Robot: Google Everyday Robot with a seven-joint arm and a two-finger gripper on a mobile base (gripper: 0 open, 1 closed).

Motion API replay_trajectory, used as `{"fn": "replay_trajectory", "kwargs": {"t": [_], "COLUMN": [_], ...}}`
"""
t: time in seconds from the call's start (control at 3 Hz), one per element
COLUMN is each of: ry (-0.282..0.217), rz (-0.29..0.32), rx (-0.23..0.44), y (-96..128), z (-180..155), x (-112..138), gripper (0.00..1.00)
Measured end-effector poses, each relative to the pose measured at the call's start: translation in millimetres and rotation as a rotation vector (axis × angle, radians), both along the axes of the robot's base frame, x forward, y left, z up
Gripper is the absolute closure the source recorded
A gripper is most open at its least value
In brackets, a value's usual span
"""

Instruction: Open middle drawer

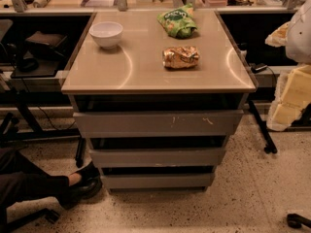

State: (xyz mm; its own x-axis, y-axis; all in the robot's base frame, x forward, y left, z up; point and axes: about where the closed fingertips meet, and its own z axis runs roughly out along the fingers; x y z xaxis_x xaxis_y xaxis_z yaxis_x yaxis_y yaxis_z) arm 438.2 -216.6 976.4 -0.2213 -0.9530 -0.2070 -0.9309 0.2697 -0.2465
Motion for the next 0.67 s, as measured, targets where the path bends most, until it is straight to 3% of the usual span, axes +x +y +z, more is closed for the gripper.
{"fn": "replay_trajectory", "kwargs": {"t": [0.33, 0.67], "ry": [0.0, 0.038], "rz": [0.0, -0.022], "rx": [0.0, 0.05], "y": [0.0, 2.6], "z": [-0.2, -30.2], "x": [0.0, 0.4], "gripper": [0.0, 0.0]}}
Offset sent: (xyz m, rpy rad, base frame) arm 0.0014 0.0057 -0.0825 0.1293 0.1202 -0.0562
